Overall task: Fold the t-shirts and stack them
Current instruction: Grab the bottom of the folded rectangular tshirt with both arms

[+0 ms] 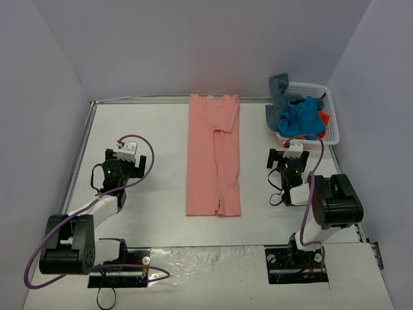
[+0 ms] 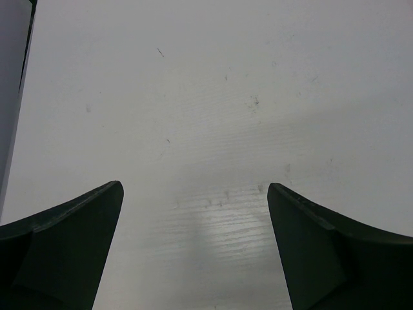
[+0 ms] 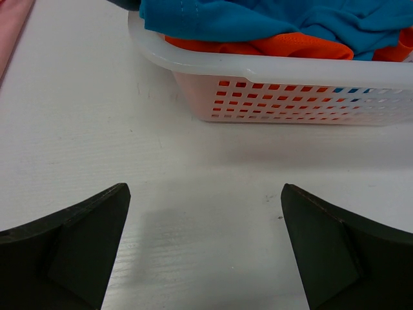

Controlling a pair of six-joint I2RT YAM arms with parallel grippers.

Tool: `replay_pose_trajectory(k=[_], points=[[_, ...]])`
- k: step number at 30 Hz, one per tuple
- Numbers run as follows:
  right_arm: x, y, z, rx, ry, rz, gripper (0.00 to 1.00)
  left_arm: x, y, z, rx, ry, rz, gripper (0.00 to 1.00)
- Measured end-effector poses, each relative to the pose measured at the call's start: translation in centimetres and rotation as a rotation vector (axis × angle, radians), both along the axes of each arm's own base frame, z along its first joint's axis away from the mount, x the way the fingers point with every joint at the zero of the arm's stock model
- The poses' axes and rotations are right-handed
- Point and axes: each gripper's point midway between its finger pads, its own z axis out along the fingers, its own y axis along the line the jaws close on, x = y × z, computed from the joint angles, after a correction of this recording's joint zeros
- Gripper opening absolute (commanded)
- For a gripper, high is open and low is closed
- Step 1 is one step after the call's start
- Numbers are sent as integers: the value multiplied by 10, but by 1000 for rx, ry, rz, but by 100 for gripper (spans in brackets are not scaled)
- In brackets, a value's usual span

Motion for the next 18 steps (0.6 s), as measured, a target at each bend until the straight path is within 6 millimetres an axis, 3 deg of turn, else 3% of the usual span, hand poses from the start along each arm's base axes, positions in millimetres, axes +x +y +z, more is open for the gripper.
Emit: replay_pose_trajectory(k=[13, 18], points=[[1, 0, 2, 0, -5, 0, 100, -3, 3, -2, 12, 16, 14, 94], [2, 0, 2, 1, -5, 1, 100, 0, 8, 12, 28, 1, 35, 94]])
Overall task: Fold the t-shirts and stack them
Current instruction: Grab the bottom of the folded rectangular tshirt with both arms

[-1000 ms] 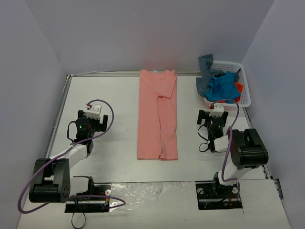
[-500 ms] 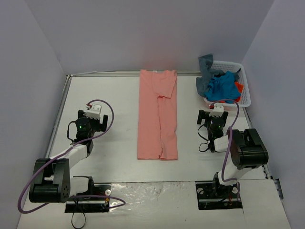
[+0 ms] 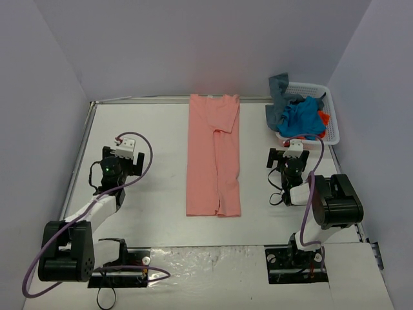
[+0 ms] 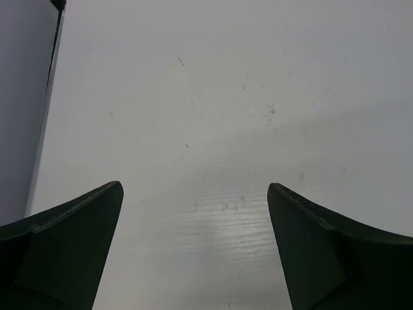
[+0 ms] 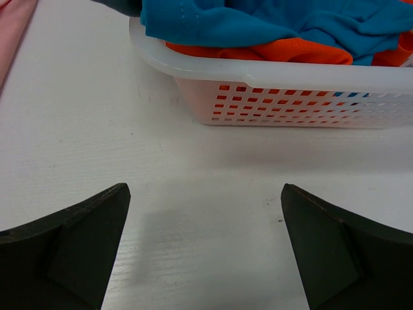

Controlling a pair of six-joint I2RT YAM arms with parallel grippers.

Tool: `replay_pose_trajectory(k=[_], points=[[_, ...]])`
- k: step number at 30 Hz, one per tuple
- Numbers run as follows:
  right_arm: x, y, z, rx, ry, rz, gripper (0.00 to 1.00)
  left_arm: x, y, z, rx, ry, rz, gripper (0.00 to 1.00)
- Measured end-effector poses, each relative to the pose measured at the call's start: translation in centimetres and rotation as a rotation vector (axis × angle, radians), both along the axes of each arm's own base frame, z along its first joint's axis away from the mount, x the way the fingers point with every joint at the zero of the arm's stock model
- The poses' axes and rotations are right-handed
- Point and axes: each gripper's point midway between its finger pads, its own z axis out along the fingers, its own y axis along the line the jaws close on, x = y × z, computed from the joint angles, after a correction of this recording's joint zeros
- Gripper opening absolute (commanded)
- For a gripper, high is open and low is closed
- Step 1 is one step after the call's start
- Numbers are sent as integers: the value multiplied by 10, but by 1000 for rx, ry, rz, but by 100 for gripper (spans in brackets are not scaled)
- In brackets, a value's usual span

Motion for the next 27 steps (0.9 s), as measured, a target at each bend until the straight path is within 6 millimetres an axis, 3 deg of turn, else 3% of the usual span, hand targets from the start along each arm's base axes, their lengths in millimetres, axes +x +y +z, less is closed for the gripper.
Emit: replay_pose_trajectory(k=[4, 11, 16, 18, 21, 24, 27], points=[[0, 0, 0, 0, 0, 0, 100, 2, 3, 13, 9, -32, 12, 94], [0, 1, 0, 4, -1, 2, 100, 2, 4, 19, 15, 2, 14, 94], [0, -1, 0, 5, -1, 1, 100, 10, 2, 58, 6, -24, 8, 94], [0, 0, 0, 5, -1, 2, 100, 19, 0, 88, -13, -70, 6, 94], [0, 0, 0, 5, -2, 2, 100, 26, -5, 117, -43, -104, -4, 94], [0, 0, 0, 5, -2, 2, 100, 27, -5, 127, -61, -107, 1, 94], [0, 0, 0, 5, -2, 2, 100, 24, -5, 118, -62, -71, 5, 94]])
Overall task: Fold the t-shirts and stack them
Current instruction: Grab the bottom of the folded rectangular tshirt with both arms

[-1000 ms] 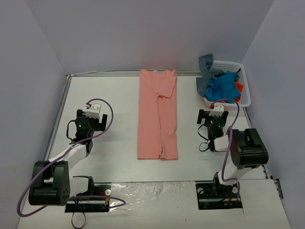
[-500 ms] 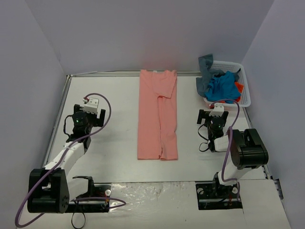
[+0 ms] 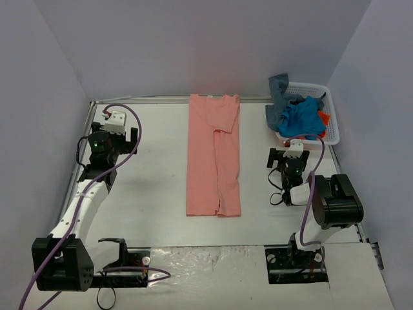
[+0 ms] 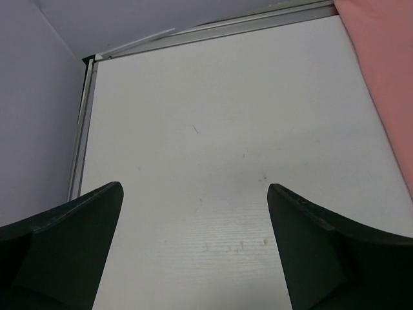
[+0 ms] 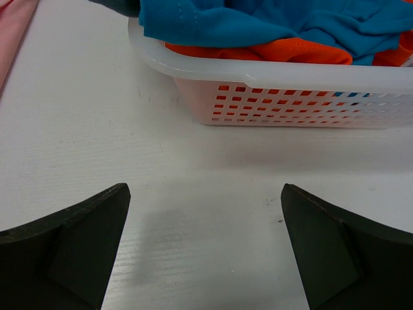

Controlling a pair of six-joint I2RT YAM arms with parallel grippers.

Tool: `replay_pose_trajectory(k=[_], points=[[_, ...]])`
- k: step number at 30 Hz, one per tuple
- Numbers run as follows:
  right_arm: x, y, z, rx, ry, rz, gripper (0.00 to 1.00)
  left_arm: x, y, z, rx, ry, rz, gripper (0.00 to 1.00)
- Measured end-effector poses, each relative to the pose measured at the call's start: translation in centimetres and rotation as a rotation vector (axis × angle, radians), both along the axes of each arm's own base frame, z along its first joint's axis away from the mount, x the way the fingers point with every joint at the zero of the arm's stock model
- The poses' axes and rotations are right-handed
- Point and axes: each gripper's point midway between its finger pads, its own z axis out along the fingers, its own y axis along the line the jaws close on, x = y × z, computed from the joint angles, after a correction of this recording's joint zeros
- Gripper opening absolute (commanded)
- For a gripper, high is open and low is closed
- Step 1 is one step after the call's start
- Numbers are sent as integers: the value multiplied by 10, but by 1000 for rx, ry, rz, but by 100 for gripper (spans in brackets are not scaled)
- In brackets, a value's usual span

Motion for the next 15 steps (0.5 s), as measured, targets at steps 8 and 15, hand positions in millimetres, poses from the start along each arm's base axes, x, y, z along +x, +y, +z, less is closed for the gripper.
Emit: replay_pose_trajectory(k=[8, 15], points=[[0, 0, 0, 0, 0, 0, 100, -6, 16, -25, -101, 90, 154, 94], [0, 0, 0, 0, 0, 0, 100, 0, 15, -28, -213, 71, 207, 94]])
